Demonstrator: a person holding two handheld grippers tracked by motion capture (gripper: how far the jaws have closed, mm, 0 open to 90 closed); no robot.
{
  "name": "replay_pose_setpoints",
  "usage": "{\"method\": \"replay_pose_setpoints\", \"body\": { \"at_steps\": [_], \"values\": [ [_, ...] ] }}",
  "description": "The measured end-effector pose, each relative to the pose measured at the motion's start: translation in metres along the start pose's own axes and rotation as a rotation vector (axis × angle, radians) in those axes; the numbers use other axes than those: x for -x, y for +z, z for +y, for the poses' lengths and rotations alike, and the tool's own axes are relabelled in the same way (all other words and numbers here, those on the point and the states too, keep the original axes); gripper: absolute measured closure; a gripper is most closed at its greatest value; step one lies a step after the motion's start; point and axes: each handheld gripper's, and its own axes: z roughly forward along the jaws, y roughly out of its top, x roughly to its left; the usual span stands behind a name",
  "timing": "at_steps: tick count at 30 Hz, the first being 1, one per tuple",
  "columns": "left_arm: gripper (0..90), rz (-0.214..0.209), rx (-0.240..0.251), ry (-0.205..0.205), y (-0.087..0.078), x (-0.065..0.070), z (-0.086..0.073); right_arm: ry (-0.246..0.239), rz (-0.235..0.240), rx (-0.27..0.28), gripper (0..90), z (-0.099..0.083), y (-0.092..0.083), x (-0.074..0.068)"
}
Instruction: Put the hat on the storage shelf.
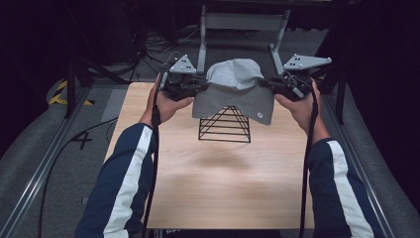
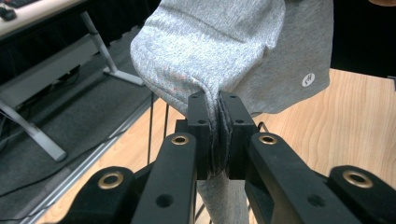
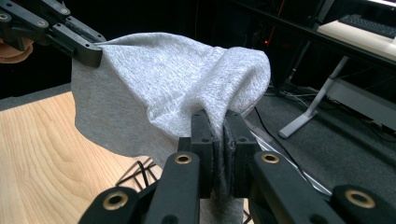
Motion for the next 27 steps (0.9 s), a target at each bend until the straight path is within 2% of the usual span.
{"method": "replay_pose_setpoints", "body": {
  "at_steps": [2,4,8,10,11,14,17,19,27],
  "values": [
    [84.3,0.011,-0.023,0.002,0.005,-0.001,-0.005,0.006,0.002,-0.006,84.7,-0.004,0.003,0.001],
    [84.2,0.014,-0.034,-0.012,0.010,-0.002,-0.011,0.009,0.008,-0.021,84.7,-0.009,0.008,-0.001],
    [84.2,0.012,-0.072,-0.031,0.023,-0.004,-0.030,0.005,0.020,-0.064,84.7,-0.024,0.023,-0.004],
    [84.2,0.013,-0.089,-0.025,0.027,-0.004,-0.036,0.009,0.028,-0.085,84.7,-0.032,0.030,-0.007],
    [84.2,0.009,-0.106,-0.036,0.032,-0.004,-0.045,0.011,0.033,-0.092,84.7,-0.036,0.033,-0.008],
    [84.2,0.005,-0.116,-0.042,0.036,-0.003,-0.052,0.011,0.039,-0.110,84.7,-0.044,0.039,-0.010],
    [84.1,-0.009,-0.129,-0.068,0.045,-0.001,-0.067,0.023,0.051,-0.131,84.7,-0.058,0.048,-0.013],
    [84.1,-0.016,-0.132,-0.070,0.047,0.000,-0.071,0.026,0.053,-0.140,84.7,-0.061,0.050,-0.013],
    [84.1,-0.031,-0.186,-0.072,0.065,0.007,-0.094,0.054,0.071,-0.202,84.7,-0.094,0.068,-0.018]
  ]
}}
